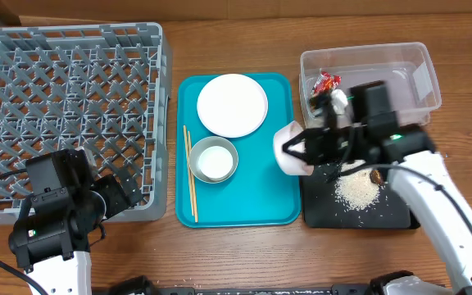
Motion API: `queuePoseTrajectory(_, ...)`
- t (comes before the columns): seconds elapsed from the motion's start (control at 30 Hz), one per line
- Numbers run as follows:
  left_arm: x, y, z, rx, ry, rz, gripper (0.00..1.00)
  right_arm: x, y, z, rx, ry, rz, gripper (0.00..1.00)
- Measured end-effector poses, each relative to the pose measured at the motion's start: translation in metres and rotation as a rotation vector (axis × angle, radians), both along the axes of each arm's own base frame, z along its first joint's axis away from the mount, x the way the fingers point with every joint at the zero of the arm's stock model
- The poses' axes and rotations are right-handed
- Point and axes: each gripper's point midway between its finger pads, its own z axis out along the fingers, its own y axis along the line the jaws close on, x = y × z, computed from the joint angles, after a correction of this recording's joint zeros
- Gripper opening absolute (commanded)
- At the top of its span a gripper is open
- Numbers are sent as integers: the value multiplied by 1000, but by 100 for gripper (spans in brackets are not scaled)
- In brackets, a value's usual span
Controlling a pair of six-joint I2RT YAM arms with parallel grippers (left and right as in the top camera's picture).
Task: Sort waste into correct bins and load items into the dishwasher
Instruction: 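Carry the emptied pink bowl back and set it on the teal tray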
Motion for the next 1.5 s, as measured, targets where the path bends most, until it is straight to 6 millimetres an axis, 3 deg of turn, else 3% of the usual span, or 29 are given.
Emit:
queuePoseTrajectory(0.13,0,0,0,0,0,0,100,6,13,-13,-192,-170,44,4)
queuePoseTrajectory(0.33,0,0,0,0,0,0,100,20,42,-30,-309,-338,132,4)
queuePoseTrajectory(0.6,0,0,0,0,0,0,100,14,61,-101,-423,-249,233,5)
queuePoseTrajectory(0.63,0,0,0,0,0,0,100,12,61,-107,-433,-236,241,7)
queuePoseTrajectory(0.67,0,0,0,0,1,0,100,11,62,-112,-440,-225,246,17)
queuePoseTrajectory(0.7,0,0,0,0,0,0,100,11,62,-115,-443,-219,249,34)
queuePoseTrajectory(0.87,0,0,0,0,1,0,100,7,60,-115,-452,-196,256,41)
queuePoseTrajectory(0.93,0,0,0,0,1,0,100,3,57,-112,-465,-171,259,42)
queuePoseTrajectory(1.03,0,0,0,0,1,0,100,5,59,-89,-463,-167,252,42)
queuePoseTrajectory(1.17,0,0,0,0,0,0,100,29,77,-30,-385,-248,181,44)
queuePoseTrajectory(1.2,0,0,0,0,0,0,100,38,84,-6,-345,-289,150,44)
queuePoseTrajectory(1.27,0,0,0,0,0,0,100,42,90,17,-296,-325,128,44)
queuePoseTrajectory(1.37,0,0,0,0,0,0,100,36,97,23,-266,-308,120,44)
queuePoseTrajectory(1.5,0,0,0,0,0,0,100,30,106,2,-271,-228,115,35)
